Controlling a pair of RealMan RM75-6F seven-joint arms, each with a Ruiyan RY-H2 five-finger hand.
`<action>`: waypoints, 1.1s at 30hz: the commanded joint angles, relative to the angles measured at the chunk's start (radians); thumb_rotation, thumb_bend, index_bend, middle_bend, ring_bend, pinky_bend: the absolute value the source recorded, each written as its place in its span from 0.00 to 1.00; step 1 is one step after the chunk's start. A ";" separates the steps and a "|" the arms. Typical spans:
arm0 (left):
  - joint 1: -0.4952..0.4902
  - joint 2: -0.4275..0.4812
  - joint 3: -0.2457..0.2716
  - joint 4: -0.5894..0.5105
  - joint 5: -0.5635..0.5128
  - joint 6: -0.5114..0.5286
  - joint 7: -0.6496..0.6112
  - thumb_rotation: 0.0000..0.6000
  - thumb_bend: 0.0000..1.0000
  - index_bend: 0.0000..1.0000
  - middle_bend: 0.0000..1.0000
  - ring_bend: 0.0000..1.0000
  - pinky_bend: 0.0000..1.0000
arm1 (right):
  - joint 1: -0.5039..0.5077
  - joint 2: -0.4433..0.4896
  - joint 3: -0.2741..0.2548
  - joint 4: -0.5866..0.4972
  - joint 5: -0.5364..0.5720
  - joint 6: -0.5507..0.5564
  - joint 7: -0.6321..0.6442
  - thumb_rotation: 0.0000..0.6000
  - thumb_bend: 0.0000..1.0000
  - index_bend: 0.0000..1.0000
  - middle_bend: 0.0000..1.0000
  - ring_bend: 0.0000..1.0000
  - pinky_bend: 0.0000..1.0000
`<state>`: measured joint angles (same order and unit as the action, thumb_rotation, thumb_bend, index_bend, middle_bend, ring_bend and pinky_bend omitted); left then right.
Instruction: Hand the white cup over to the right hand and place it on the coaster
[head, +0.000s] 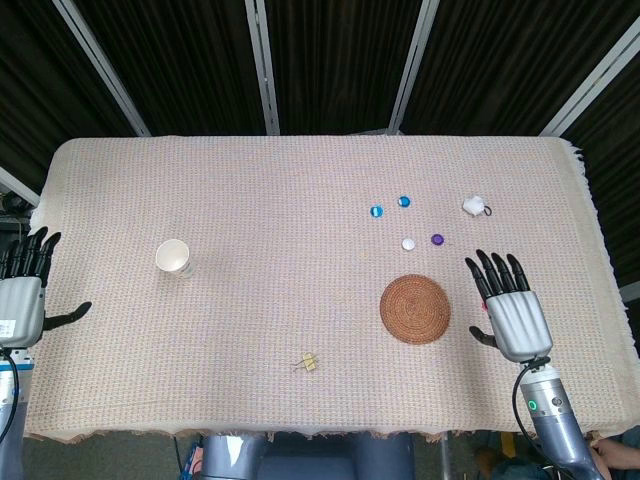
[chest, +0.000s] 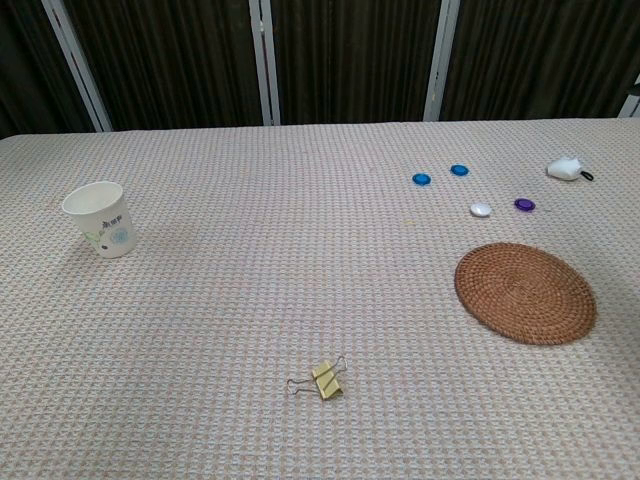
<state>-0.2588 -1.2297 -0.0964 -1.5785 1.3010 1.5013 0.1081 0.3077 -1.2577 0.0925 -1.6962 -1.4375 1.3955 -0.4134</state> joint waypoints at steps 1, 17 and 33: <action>0.009 0.013 0.004 -0.022 0.003 -0.004 0.012 1.00 0.00 0.00 0.00 0.00 0.00 | -0.003 -0.001 0.006 0.001 0.004 0.007 -0.005 1.00 0.00 0.00 0.00 0.00 0.00; -0.196 -0.034 -0.058 0.106 -0.010 -0.311 0.087 1.00 0.00 0.00 0.00 0.00 0.00 | -0.005 -0.011 0.030 0.025 0.032 0.009 -0.022 1.00 0.00 0.00 0.00 0.00 0.00; -0.426 -0.216 -0.080 0.415 -0.099 -0.669 0.120 1.00 0.00 0.25 0.24 0.16 0.28 | -0.007 -0.019 0.049 0.032 0.058 0.016 -0.061 1.00 0.00 0.00 0.00 0.00 0.00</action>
<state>-0.6778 -1.4384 -0.1765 -1.1704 1.2073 0.8401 0.2274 0.3003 -1.2763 0.1412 -1.6637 -1.3793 1.4111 -0.4749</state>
